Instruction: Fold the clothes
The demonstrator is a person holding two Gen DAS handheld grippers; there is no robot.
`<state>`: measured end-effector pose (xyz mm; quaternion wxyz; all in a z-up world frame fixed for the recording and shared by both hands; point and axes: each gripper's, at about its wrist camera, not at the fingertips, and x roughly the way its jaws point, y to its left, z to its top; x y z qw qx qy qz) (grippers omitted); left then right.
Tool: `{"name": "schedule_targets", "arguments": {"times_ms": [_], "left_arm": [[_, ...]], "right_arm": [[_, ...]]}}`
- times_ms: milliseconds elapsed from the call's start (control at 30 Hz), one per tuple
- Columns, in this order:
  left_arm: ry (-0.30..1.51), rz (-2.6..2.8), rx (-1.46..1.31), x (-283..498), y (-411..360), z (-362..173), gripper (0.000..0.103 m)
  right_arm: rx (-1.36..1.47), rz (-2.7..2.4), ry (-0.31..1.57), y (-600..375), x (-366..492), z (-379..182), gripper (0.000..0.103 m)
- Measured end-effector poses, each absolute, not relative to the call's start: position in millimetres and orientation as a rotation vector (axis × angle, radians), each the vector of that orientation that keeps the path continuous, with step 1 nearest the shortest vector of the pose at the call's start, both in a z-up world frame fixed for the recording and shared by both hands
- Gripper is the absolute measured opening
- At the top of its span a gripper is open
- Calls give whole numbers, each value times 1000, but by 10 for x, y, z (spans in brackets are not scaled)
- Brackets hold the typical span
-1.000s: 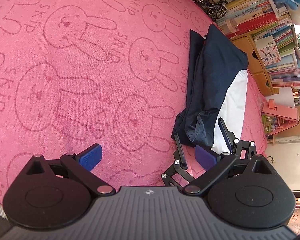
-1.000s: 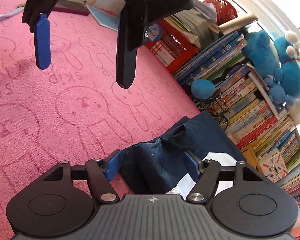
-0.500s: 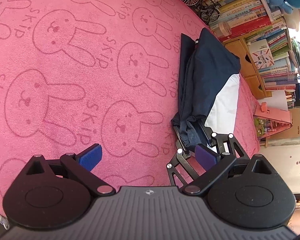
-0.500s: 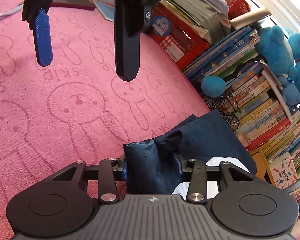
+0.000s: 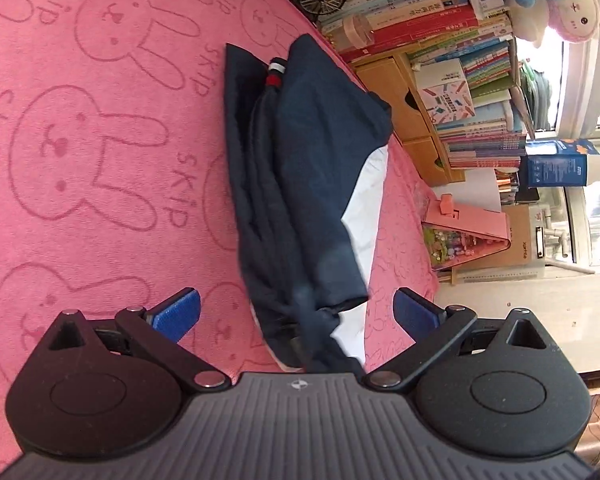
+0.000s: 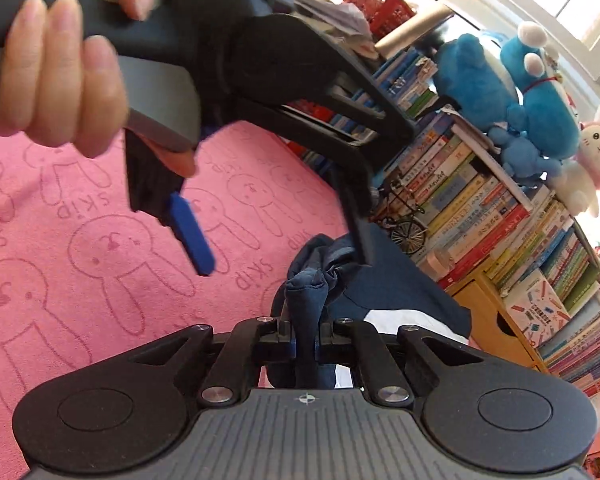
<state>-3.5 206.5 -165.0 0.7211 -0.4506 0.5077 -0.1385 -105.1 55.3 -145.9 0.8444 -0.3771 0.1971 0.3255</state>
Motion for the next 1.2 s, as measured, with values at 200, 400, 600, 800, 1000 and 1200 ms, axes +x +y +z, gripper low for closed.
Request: {"name": "schedule_targets", "arguments": {"times_ms": [200, 400, 600, 800, 1000, 1200], "left_arm": [[1189, -118, -574, 161, 1673, -1709, 103], [1162, -116, -292, 108, 1404, -1687, 98], [1137, -118, -129, 23, 1217, -1712, 101], [1120, -100, 12, -61, 1041, -1775, 103], [1091, -99, 17, -113, 1046, -1782, 103], [1074, -108, 21, -142, 1058, -1790, 103]], "right_arm": [[-768, 798, 551, 683, -1000, -1693, 21], [-651, 881, 680, 129, -1008, -1385, 54], [-386, 620, 820, -539, -284, -1000, 34], [-228, 490, 903, -279, 1221, -1405, 7], [-98, 447, 1007, -26, 2435, -1630, 1], [-195, 682, 873, 253, 1863, -1111, 14]]}}
